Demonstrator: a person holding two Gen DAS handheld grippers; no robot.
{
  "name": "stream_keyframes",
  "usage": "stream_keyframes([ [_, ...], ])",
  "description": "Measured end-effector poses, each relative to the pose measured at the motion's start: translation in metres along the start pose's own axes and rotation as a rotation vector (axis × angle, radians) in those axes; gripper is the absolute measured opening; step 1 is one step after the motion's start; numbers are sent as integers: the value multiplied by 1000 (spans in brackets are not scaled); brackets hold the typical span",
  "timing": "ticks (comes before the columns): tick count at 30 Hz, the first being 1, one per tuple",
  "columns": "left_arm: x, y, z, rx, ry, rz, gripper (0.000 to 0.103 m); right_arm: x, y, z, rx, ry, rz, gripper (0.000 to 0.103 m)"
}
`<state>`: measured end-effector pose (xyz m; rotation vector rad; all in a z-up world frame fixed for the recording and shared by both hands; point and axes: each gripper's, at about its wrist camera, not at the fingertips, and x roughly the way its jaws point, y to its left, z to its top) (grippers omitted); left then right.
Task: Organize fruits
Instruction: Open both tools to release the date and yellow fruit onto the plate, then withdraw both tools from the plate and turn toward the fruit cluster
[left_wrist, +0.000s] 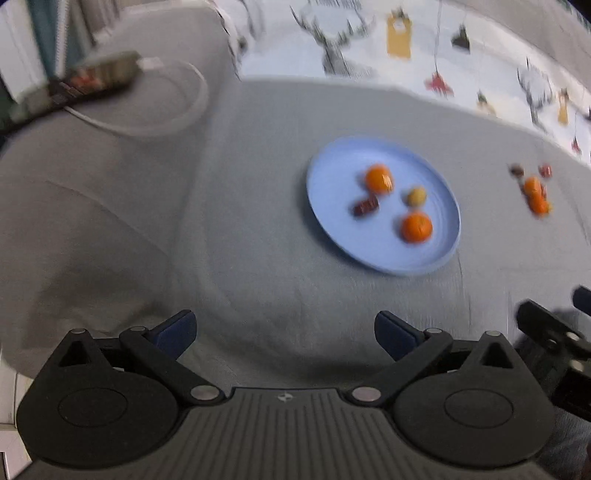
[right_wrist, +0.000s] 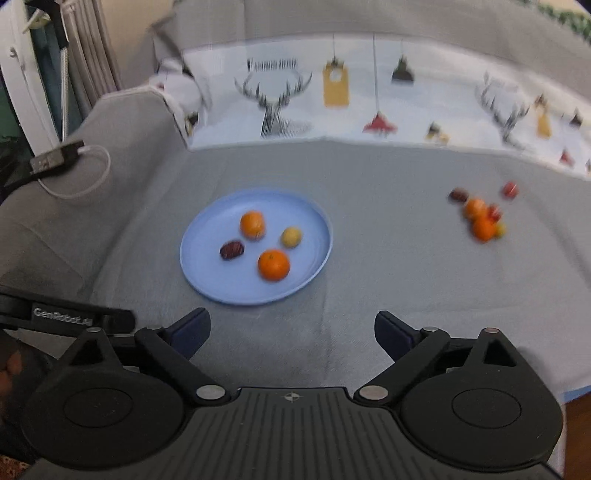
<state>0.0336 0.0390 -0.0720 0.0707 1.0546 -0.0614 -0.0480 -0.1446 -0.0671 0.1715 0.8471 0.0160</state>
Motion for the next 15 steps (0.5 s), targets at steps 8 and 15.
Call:
stream_keyframes([
  [8,-61,-14,-20,52,-160,-22,103,-59,-4,-9,14,-140,-34,96],
  [15,-89,-18,-36,43,-215,-44,103,-96,-9,-20,14,-215,-48,97],
])
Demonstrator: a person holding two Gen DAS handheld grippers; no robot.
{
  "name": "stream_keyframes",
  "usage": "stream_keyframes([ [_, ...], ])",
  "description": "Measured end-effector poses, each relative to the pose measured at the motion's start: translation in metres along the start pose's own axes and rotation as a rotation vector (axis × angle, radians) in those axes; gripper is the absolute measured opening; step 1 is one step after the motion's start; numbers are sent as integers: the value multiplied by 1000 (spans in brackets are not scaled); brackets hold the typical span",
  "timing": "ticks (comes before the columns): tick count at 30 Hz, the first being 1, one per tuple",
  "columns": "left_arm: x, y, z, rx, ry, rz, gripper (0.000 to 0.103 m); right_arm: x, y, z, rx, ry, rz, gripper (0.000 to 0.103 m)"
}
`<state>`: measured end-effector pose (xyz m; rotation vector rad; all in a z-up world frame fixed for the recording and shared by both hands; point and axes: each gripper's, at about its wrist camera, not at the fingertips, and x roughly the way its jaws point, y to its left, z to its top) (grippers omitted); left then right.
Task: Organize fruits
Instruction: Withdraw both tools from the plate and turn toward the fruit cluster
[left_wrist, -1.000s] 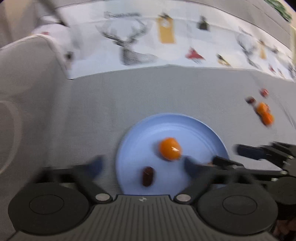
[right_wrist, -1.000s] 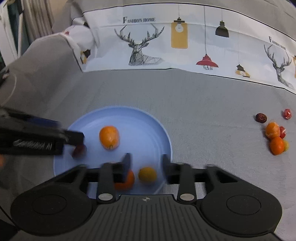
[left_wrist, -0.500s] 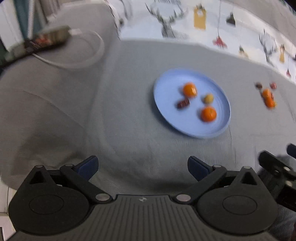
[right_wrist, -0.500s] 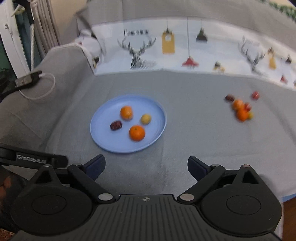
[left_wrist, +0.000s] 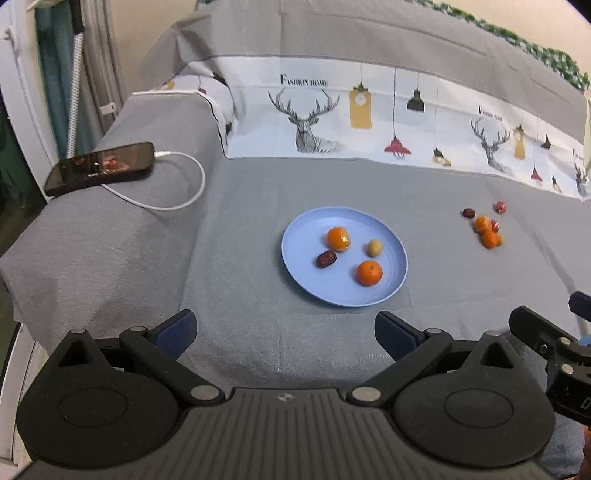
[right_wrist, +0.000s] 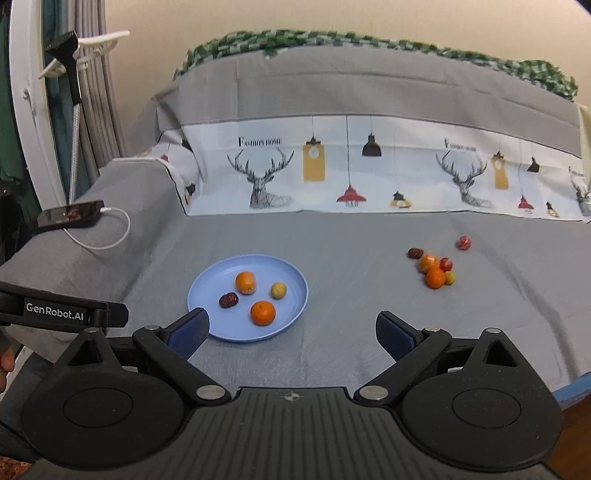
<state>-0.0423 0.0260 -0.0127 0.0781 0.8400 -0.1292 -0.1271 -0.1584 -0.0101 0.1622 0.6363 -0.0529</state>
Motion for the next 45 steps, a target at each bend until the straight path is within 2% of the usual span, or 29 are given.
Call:
stream_keyframes([
  [8,-28,7,-4,-17,-64,-7,103,-21,6,0,-20,-44,19,97],
  [17,-40,11,-8,-34,-90,-20,103,-32,12,1,-34,-73,10,98],
  [32,-27,16,-10,-48,-70,-54,103,-24,15,-2,-37,-47,-7,98],
  [40,-15,12,-6,-14,-48,-67,103,-13,11,-1,-12,-22,-16,98],
  [42,-10,5,-1,14,-45,-67,103,-12,2,3,-10,-32,-32,100],
  [45,1,-13,12,47,-35,-67,103,-11,-23,10,-13,-66,-100,101],
])
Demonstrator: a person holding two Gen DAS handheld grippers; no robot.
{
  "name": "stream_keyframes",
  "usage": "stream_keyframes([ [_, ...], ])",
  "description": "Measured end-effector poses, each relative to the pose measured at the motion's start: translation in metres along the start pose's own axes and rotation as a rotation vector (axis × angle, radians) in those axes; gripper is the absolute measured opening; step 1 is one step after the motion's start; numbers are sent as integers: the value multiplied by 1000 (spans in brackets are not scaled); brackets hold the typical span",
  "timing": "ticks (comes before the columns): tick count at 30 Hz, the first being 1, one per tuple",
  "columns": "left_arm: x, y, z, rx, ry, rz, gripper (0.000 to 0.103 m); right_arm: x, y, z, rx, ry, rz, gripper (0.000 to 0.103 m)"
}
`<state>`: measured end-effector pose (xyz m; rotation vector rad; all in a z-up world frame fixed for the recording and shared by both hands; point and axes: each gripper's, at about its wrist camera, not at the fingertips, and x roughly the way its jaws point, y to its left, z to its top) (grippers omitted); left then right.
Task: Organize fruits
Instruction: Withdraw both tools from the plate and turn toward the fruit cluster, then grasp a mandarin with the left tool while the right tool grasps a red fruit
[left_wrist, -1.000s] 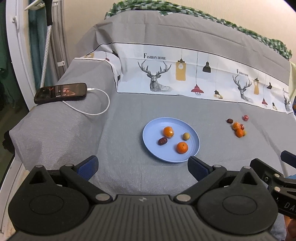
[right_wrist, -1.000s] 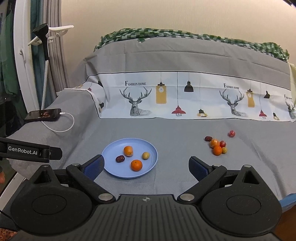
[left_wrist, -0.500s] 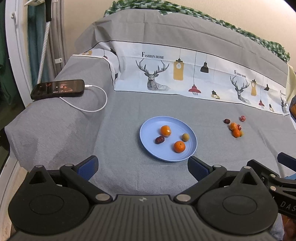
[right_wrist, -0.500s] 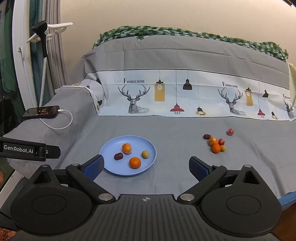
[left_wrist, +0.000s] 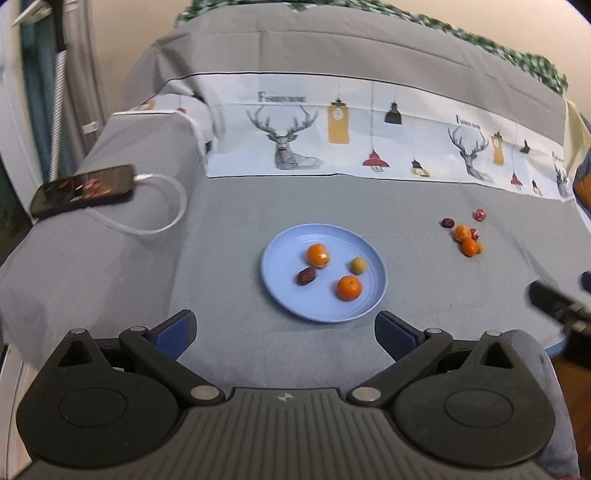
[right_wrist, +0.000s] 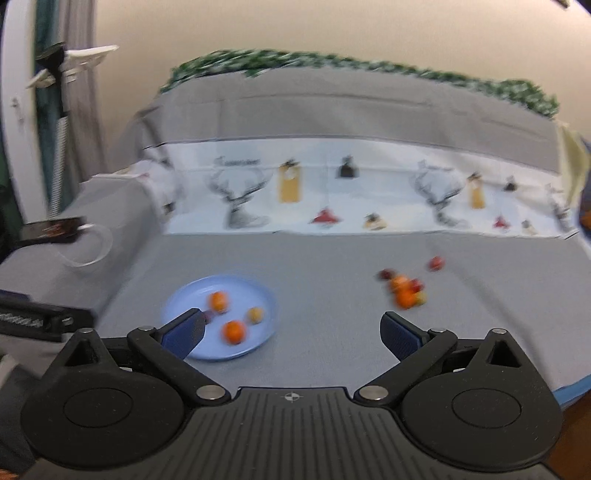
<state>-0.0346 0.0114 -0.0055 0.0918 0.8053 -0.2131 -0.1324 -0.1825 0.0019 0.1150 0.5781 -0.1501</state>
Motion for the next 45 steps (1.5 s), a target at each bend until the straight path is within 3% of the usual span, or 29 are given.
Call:
stream_keyframes([
  [4,25,-39,25,25,26,-60,103,8,-53,4,45,-26,-130,102],
  [10,78,-123,59,93,52,-154,103,36,-141,-6,136,29,-287,102],
  [17,171,-233,98,167,104,-254,103,99,-218,-21,174,97,-368,102],
  [23,270,-300,110,177,243,-303,103,189,-269,-35,139,183,-345,102],
  [26,311,-318,113,178,283,-308,103,241,-285,-40,135,271,-306,102],
  [30,353,-335,117,219,299,-262,103,295,-300,-44,184,308,-258,102],
  [34,389,-339,119,235,377,-242,103,332,-301,-40,155,298,-219,102],
  [42,395,-313,119,212,446,-341,103,384,-302,-18,56,217,-158,102],
  [45,397,-319,119,279,455,-369,103,408,-302,-9,22,185,-162,102],
])
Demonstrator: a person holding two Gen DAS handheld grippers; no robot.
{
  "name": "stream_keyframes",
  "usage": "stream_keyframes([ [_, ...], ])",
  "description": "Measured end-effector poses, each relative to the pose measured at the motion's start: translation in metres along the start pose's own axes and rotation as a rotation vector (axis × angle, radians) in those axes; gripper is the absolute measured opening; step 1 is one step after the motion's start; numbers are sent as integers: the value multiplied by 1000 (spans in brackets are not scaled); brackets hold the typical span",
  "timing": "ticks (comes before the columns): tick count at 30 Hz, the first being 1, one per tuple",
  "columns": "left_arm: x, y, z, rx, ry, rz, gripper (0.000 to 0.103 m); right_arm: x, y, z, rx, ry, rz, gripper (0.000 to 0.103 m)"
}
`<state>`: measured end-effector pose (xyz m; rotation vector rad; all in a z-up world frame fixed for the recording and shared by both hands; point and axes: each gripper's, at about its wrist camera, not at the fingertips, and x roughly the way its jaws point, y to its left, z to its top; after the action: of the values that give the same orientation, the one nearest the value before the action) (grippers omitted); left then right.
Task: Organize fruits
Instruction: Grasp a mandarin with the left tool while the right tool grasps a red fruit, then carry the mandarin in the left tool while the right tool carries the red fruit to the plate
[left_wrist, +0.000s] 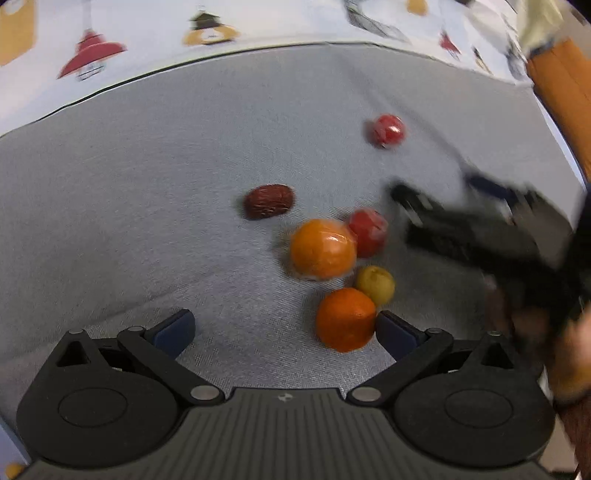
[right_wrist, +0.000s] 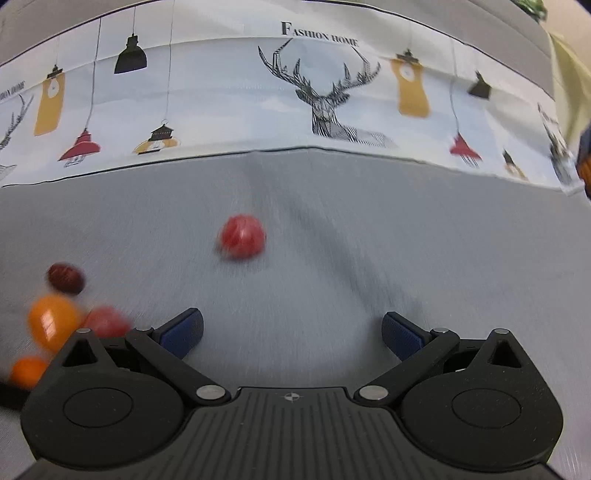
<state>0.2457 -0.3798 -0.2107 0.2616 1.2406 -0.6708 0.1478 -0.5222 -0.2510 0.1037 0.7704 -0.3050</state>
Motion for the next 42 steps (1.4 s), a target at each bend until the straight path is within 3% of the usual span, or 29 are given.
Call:
stream_keyframes([
  [5,8,-17,4,97,-22,40,102,29,9,19,-22,-42,27,102],
  [6,6,-19,2,114,-49,39,94,33,12,21,-37,-51,32,102],
  [7,2,-21,-2,136,-70,30,73,34,13,22,-50,-58,39,93],
  [8,-3,-24,-5,175,-85,8,59,33,15,24,-56,-72,56,66],
  [9,-7,-25,-8,198,-78,-46,38,30,16,25,-58,-91,76,49],
  [10,-10,-24,-11,191,-73,-72,37,27,17,25,-62,-93,69,33],
  [13,-19,-22,-23,215,-133,-49,37,18,16,21,-41,-84,41,33],
  [17,-33,-12,-41,184,-146,-2,37,-7,4,8,34,-38,-12,33],
  [21,-74,3,-73,147,-171,50,37,-59,-9,-6,149,-50,-16,33],
  [25,-128,15,-117,120,-199,108,37,-125,-3,-11,191,-116,-9,33],
  [33,-243,41,-203,10,-249,190,37,-266,56,-12,259,-245,173,33],
  [39,-313,63,-272,-65,-307,244,37,-345,137,-30,160,-264,309,33],
  [42,-334,71,-299,-87,-326,256,37,-377,169,-42,127,-233,388,33],
])
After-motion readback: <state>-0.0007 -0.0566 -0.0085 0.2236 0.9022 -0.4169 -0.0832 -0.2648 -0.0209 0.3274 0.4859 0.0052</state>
